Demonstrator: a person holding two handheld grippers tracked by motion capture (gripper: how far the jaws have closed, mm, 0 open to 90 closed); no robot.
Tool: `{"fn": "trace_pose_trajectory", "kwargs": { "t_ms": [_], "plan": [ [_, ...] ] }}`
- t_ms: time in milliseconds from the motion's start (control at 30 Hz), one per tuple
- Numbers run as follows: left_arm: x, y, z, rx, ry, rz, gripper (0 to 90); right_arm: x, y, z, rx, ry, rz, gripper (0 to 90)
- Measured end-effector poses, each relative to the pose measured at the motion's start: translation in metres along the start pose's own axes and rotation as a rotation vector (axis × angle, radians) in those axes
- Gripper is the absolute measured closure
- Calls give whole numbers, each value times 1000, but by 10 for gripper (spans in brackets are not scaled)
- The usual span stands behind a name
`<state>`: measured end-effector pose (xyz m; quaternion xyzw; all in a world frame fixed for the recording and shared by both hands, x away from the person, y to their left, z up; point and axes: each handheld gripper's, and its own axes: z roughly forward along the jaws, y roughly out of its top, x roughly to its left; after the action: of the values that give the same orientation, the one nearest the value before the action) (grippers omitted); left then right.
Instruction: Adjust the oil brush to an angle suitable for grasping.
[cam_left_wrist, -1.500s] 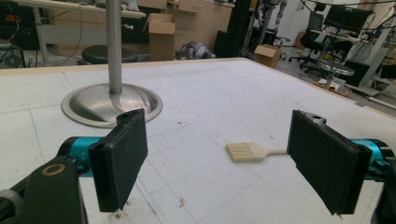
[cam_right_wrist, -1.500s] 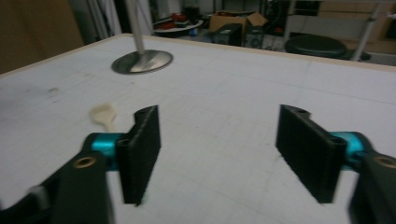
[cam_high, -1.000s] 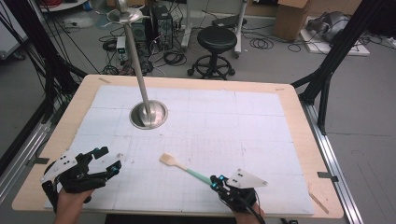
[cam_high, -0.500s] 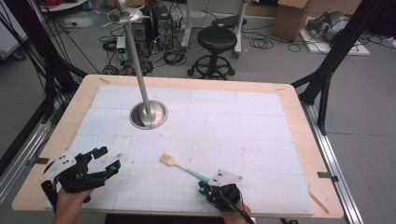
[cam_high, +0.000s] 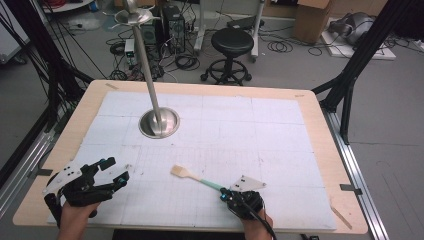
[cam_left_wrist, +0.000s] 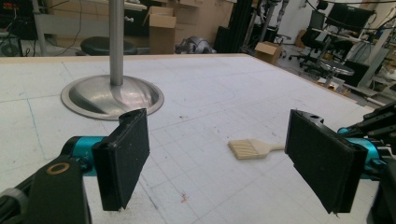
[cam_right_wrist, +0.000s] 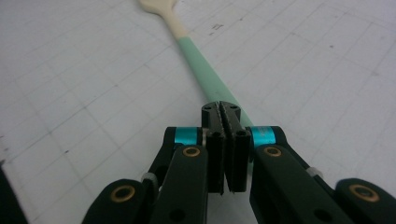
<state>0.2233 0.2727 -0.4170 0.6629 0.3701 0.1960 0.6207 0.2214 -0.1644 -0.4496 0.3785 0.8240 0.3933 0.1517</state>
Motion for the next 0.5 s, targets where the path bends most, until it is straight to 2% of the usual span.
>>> {"fn": "trace_pose_trajectory", "kwargs": {
  "t_ms": [33,267,367,500],
  "plan": [
    [0,0,0,-1,1,-2,223,-4,3,2,3,-18,-2,880],
    [1,0,0,0,4,-8,224,-16,11,10,6,-66,31,881],
    [1,-1,1,4,10,-10,226,-26,20,17,23,-105,55,890],
    [1,-1,1,8,13,-16,230,-33,29,26,32,-129,74,890]
  ]
}}
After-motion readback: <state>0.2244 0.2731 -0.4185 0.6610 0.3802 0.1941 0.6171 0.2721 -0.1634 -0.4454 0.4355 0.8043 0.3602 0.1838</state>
